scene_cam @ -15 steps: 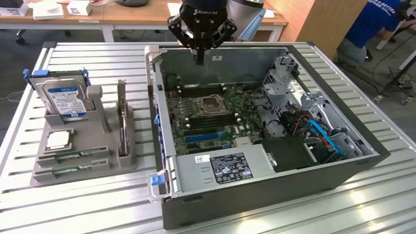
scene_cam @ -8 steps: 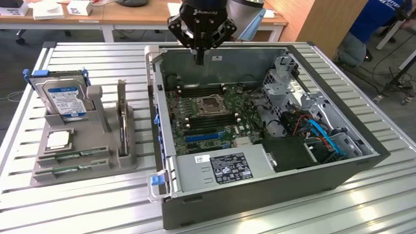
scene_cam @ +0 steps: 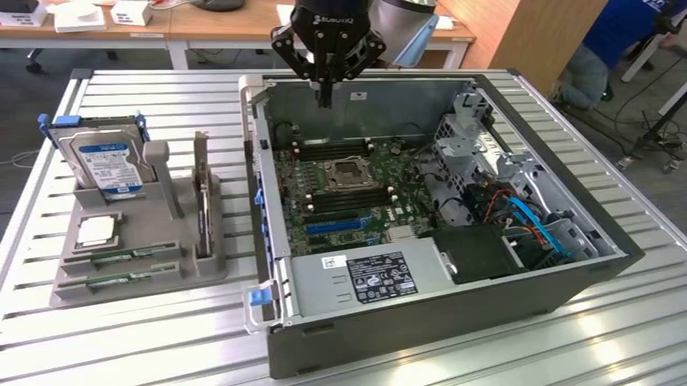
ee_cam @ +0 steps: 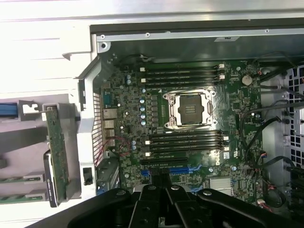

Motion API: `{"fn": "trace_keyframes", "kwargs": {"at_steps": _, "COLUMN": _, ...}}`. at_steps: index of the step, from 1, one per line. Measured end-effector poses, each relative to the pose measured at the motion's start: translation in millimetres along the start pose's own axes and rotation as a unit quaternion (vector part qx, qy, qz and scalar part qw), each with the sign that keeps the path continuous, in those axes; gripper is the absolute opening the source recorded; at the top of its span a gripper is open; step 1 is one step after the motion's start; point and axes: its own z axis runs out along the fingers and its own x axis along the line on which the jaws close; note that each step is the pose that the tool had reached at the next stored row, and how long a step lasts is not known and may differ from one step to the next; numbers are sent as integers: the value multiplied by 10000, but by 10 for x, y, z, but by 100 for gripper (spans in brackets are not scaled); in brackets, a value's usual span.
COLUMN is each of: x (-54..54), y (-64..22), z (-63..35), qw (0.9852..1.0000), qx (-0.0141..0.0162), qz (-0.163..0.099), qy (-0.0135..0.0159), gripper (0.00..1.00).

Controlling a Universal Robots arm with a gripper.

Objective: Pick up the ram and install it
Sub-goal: 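Reach for the ram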

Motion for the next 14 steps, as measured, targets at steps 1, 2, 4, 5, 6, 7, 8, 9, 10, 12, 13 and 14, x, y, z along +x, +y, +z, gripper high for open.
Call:
{"fn": "trace_keyframes", "kwargs": {"at_steps": 1, "x": 13, "y": -1, "z": 0, "qw": 10000, "qx": 0, "qz": 0, "qy": 0, "gripper": 9}}
{"fn": "trace_keyframes", "kwargs": {"at_steps": 2, "x": 28, "y": -2, "z": -1, "qw": 10000, "qx": 0, "qz": 0, "qy": 0, "gripper": 9}}
{"fn": "trace_keyframes", "kwargs": {"at_steps": 4, "x": 57, "y": -4, "z": -2, "qw": 10000, "qx": 0, "qz": 0, "qy": 0, "gripper": 9}}
{"fn": "trace_keyframes", "kwargs": {"at_steps": 5, "x": 72, "y": -5, "z": -2, "qw": 10000, "qx": 0, "qz": 0, "qy": 0, "gripper": 9}}
{"fn": "trace_keyframes", "kwargs": {"at_steps": 6, "x": 87, "y": -7, "z": -2, "qw": 10000, "qx": 0, "qz": -1, "qy": 0, "gripper": 9}}
{"fn": "trace_keyframes", "kwargs": {"at_steps": 7, "x": 102, "y": -8, "z": -3, "qw": 10000, "qx": 0, "qz": -1, "qy": 0, "gripper": 9}}
{"fn": "trace_keyframes", "kwargs": {"at_steps": 8, "x": 118, "y": -9, "z": -3, "qw": 10000, "qx": 0, "qz": 0, "qy": 0, "gripper": 9}}
{"fn": "trace_keyframes", "kwargs": {"at_steps": 9, "x": 136, "y": -10, "z": -4, "qw": 10000, "qx": 0, "qz": 0, "qy": 0, "gripper": 9}}
{"fn": "trace_keyframes", "kwargs": {"at_steps": 10, "x": 153, "y": -11, "z": -4, "qw": 10000, "qx": 0, "qz": 0, "qy": 0, "gripper": 9}}
{"fn": "trace_keyframes", "kwargs": {"at_steps": 12, "x": 186, "y": -14, "z": -5, "qw": 10000, "qx": 0, "qz": 0, "qy": 0, "gripper": 9}}
{"fn": "trace_keyframes", "kwargs": {"at_steps": 13, "x": 202, "y": -15, "z": -5, "qw": 10000, "qx": 0, "qz": -1, "qy": 0, "gripper": 9}}
{"fn": "trace_keyframes", "kwargs": {"at_steps": 14, "x": 218, "y": -16, "z": -6, "qw": 10000, "qx": 0, "qz": 0, "qy": 0, "gripper": 9}}
